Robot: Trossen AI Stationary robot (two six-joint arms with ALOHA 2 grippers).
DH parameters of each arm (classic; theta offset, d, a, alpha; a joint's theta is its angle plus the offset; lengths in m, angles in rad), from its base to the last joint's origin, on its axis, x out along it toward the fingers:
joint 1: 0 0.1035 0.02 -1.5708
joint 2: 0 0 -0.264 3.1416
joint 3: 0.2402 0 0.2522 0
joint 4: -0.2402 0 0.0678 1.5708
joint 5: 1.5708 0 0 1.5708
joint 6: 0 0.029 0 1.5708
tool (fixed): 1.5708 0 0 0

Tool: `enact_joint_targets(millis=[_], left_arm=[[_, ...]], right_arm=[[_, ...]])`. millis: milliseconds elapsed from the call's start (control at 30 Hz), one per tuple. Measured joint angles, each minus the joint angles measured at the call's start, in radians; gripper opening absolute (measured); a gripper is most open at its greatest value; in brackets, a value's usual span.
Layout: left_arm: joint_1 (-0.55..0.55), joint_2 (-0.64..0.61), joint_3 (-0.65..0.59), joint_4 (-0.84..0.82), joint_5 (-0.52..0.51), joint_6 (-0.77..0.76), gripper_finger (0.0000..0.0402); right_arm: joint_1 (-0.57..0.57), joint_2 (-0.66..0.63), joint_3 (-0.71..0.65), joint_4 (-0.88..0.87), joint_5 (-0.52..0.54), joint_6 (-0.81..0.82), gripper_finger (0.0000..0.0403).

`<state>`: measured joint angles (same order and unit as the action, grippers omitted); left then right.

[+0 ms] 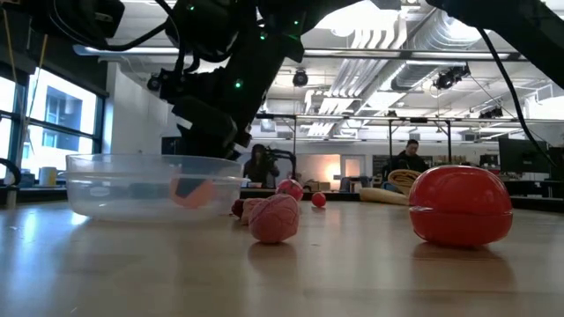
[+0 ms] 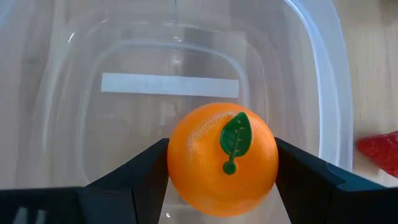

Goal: Pick and placing Produce into tupperware
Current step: Put the orange into the transparent container, then put the tomato into the transparent container

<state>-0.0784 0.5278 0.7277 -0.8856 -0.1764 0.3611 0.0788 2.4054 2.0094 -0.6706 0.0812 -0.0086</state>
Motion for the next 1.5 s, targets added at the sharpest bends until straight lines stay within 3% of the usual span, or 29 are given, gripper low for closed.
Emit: enact_joint_targets(millis=[800,1100,1267,1500], left_arm=[[0.0,0.0,0.0,0.0,0.0,0.0,0.0003],[0.0,0.0,0.0,0.0,0.0,0.0,0.0003],[0.0,0.0,0.0,0.0,0.0,0.0,0.0003],[0.0,0.0,0.0,0.0,0.0,0.0,0.0003]], right_arm=[[0.011,0.0,0.002,0.004,-0.006,0.005,0.0279],[0.028,-0.003,0.199,-0.194,0.061,0.0,0.0279],[0.044,-0.004,0.349,-0.442,0.114,0.057,0.028],[0.137,-0.167,0.182,-0.616,0.093,0.326,0.028]])
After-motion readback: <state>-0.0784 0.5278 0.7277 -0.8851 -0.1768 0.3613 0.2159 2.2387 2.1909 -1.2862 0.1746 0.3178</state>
